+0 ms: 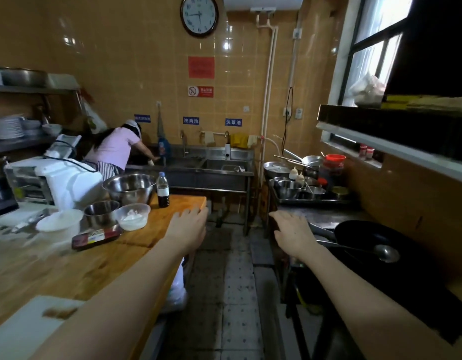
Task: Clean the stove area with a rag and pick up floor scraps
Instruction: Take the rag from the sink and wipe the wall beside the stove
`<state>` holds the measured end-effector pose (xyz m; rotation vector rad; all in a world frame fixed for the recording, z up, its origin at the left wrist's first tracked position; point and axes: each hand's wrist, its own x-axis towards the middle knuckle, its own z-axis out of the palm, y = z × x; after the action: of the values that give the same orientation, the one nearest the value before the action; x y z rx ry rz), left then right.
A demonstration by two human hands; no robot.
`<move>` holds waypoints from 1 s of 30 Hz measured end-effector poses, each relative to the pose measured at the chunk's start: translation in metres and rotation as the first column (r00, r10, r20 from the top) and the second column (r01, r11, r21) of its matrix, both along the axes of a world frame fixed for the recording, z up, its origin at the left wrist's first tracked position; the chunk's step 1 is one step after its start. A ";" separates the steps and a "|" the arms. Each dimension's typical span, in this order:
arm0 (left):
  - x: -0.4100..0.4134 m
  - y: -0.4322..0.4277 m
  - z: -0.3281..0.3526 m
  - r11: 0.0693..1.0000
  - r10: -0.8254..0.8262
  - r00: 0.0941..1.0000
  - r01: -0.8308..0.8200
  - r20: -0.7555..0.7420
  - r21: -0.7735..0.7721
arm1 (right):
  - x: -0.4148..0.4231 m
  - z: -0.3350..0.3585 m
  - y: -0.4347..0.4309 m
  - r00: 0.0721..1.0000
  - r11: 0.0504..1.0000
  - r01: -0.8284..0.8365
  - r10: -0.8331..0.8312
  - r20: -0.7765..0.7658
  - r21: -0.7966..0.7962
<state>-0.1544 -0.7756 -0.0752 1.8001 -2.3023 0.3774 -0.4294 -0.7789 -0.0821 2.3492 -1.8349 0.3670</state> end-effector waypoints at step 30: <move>-0.040 -0.705 -0.045 0.976 -0.047 0.997 0.032 0.061 0.215 | -0.010 -0.049 -0.680 0.961 0.980 0.164 -0.184 0.208 0.109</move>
<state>-0.1945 -1.4810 -0.1198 1.8589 -2.5047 0.1916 -0.4390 -1.4587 -0.1309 2.2579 -2.1822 0.5481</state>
